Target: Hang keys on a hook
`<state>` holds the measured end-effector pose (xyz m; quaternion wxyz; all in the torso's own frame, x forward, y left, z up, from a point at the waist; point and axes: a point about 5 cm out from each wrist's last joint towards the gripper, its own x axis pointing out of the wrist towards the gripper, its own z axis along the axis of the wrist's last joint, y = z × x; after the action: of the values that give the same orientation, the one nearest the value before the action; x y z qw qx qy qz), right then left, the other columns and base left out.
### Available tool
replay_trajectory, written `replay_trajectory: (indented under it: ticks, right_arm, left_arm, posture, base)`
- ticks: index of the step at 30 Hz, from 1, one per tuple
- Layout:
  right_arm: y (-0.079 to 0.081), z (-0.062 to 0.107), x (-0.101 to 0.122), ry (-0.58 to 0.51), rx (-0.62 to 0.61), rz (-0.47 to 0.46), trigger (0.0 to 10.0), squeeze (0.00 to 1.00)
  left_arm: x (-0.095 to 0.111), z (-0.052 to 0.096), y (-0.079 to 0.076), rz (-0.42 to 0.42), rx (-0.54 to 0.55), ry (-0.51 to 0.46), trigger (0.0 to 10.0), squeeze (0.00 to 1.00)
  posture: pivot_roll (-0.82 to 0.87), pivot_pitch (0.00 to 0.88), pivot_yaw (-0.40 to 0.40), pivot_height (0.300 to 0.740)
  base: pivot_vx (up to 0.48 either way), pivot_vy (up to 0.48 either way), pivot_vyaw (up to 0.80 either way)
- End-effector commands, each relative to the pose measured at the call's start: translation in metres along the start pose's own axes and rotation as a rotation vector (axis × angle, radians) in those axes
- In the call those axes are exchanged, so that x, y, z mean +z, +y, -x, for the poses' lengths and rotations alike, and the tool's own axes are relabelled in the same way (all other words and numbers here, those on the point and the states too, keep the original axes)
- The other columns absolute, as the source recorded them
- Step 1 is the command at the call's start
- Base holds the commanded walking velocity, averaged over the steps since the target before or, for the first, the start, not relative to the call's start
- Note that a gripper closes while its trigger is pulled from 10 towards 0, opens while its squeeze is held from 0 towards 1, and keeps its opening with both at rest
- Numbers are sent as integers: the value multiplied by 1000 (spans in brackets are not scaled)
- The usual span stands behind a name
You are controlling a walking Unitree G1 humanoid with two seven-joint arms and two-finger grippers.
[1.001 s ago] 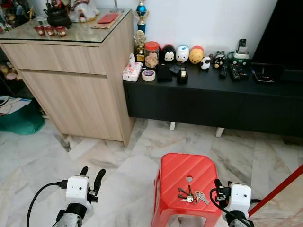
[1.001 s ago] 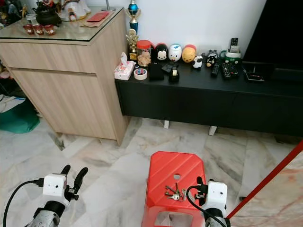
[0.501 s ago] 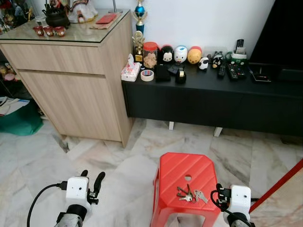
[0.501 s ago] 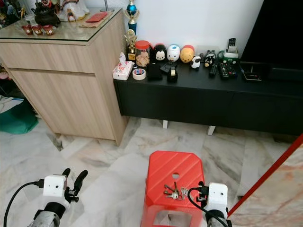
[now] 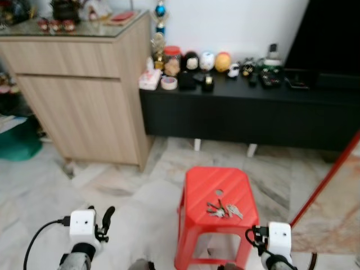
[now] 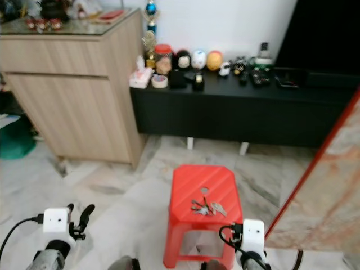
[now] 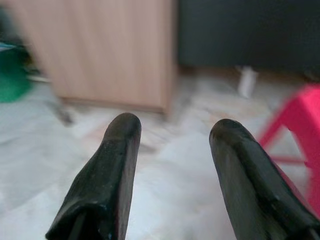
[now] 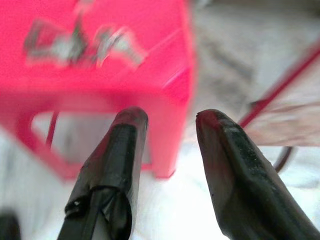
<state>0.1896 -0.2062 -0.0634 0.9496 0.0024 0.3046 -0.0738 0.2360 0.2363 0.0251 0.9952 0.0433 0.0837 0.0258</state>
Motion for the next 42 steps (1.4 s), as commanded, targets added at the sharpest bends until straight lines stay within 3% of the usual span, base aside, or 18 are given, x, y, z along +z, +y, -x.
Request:
replay_trajectory:
  ticks: [1,11,17,30,37,42]
  right_arm:
    - [6,-5,6,5,19,-3,10000,0]
    - [11,-7,0,82,41,4,10000,0]
    - [16,-7,-1,81,50,31,10000,0]
    - [16,-6,-2,85,49,-14,10000,0]
    - [16,-7,-1,91,41,-20,10000,0]
    - [17,-7,-1,90,43,-24,10000,0]
  left_arm:
    - [-31,13,10,38,53,156,10000,0]
    - [-55,12,17,78,106,303,10000,0]
    - [-80,24,12,101,115,462,10000,0]
    - [-97,36,3,100,116,555,10000,0]
    - [-106,52,17,102,137,618,10000,0]
    - [-113,70,40,104,166,683,10000,0]
  posture:
    - [20,0,1,635]
    - [34,0,4,635]
    - [27,0,5,635]
    - [13,0,6,635]
    - [19,0,4,635]
    - [14,0,6,635]
  base:
    - [0,0,0]
    - [0,0,0]
    - [0,0,400]
    - [310,0,123]
    - [384,0,0]
    - [391,0,0]
